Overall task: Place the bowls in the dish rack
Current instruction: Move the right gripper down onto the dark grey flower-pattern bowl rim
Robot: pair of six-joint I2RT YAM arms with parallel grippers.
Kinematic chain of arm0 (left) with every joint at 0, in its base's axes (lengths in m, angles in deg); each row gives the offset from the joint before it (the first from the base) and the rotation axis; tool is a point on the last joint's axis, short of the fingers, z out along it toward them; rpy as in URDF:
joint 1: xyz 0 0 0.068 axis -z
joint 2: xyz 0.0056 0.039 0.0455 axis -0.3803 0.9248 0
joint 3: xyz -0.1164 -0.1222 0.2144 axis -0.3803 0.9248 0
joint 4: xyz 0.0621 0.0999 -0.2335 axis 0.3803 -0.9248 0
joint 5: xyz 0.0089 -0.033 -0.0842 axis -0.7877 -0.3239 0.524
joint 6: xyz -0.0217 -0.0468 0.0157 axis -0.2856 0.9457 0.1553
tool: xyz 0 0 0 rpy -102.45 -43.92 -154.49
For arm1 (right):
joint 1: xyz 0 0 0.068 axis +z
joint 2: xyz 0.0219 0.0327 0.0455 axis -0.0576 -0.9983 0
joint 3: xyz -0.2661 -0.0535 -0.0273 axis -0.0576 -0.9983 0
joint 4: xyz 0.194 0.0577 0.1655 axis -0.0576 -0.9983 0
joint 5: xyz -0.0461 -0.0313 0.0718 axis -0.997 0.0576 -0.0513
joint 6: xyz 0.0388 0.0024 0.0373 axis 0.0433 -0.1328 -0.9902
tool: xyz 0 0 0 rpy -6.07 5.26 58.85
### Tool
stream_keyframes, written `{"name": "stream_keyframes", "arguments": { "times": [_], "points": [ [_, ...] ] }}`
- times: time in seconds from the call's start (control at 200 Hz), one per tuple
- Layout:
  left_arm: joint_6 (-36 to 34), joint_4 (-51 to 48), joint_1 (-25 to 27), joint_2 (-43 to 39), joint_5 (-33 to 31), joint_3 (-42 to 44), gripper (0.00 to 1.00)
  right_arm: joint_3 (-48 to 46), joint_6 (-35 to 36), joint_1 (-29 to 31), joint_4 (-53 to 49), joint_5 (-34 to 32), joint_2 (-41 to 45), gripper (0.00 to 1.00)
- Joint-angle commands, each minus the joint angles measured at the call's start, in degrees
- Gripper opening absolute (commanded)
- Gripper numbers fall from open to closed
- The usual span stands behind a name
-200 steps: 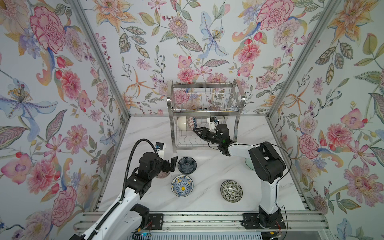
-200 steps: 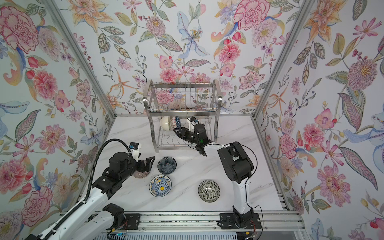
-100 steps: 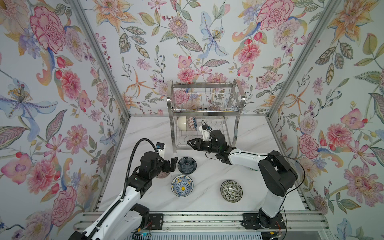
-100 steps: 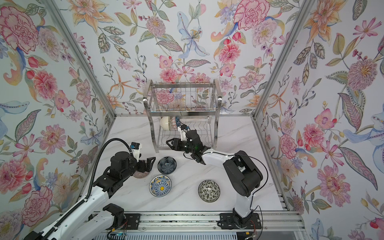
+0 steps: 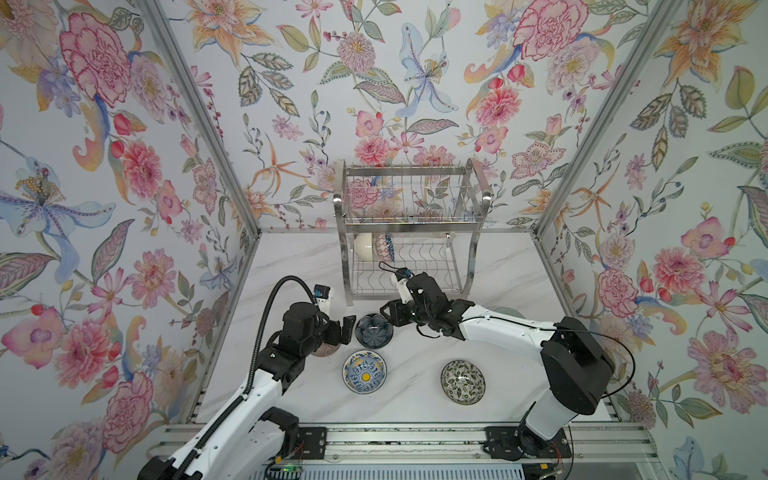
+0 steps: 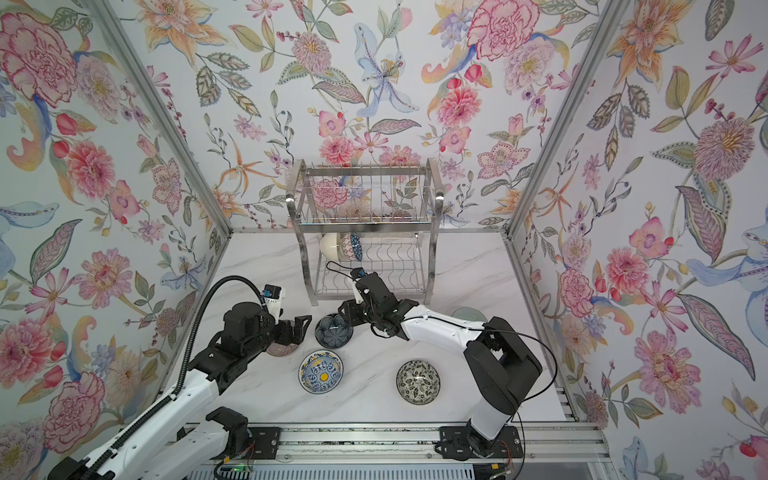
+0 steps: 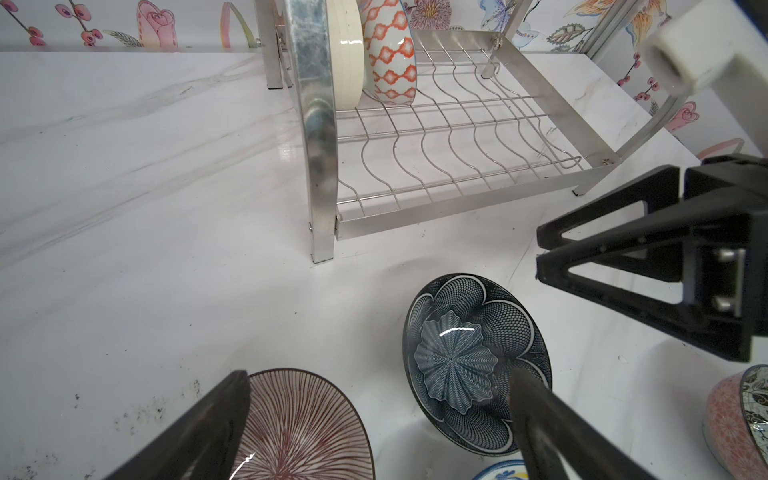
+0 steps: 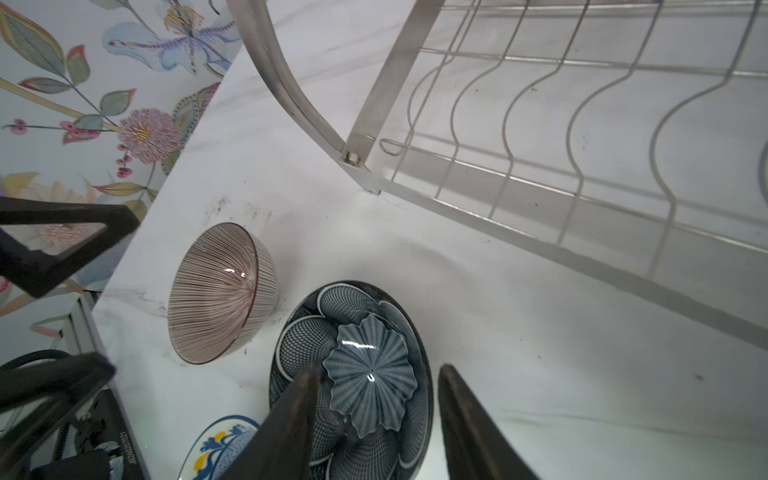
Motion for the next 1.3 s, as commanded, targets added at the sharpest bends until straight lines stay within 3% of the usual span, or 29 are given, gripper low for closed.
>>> {"name": "stream_keyframes", "arguments": {
  "times": [0.0, 0.55, 0.906, 1.296],
  "points": [
    [-0.64, -0.64, 0.5, 0.43, -0.64, -1.74, 0.99, 1.26, 2.86, 1.65, -7.92, -6.02, 1.32, 0.48],
    [-0.73, -0.99, 0.45, -0.24, -1.36, -1.75, 0.99, 12.52, 3.22, 6.21, -22.95, -16.26, -9.18, 0.46],
    [-0.85, -1.04, 0.45, -0.45, -1.7, -1.76, 0.99, 14.07, -0.01, 6.8, -22.96, -14.47, -12.61, 0.41],
    [-0.82, -1.13, 0.44, -0.83, -1.7, -1.75, 0.99, 13.87, -2.41, 6.06, -22.87, -14.88, -13.1, 0.11]
  ]
}}
